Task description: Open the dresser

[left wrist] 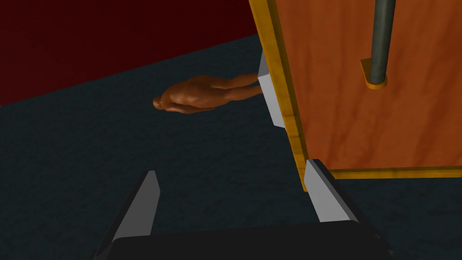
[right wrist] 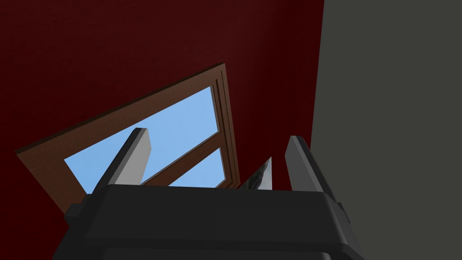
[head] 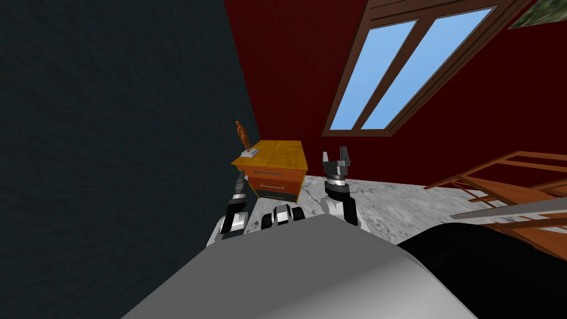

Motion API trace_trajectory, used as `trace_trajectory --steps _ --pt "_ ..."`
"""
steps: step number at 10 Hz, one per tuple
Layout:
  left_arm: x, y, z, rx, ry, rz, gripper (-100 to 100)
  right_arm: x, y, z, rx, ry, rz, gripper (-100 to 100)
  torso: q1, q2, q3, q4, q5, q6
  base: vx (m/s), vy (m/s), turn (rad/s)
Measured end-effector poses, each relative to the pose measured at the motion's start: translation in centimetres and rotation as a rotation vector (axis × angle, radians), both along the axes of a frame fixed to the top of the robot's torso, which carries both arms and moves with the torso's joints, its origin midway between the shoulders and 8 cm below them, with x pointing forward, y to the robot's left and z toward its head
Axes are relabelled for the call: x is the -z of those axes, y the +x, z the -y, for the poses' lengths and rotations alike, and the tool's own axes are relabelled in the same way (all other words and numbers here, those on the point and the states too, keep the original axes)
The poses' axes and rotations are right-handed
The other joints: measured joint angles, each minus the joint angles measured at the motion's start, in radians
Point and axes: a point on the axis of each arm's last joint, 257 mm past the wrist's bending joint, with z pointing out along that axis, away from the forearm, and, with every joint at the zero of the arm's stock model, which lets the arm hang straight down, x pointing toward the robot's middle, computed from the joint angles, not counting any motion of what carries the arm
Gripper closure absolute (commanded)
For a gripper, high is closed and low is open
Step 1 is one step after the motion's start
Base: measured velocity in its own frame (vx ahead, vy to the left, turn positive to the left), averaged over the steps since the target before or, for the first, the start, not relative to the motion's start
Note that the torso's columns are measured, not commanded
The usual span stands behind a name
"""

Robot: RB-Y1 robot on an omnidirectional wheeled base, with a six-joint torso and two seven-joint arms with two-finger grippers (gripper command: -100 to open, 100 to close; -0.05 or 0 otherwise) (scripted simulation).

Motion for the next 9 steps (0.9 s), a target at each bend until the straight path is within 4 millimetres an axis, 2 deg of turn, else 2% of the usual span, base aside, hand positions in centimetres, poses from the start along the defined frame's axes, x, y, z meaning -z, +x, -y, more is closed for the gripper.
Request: trace_trajectory --steps 9 --pt "6.4 1.2 1.9 0.042 0.059 -0.11 -100 0.0 0.0 0.0 0.0 0.0 0.0 0 0.0 -0.001 -0.001 0.0 0.0 0.0 0.034 0.033 -0.055"
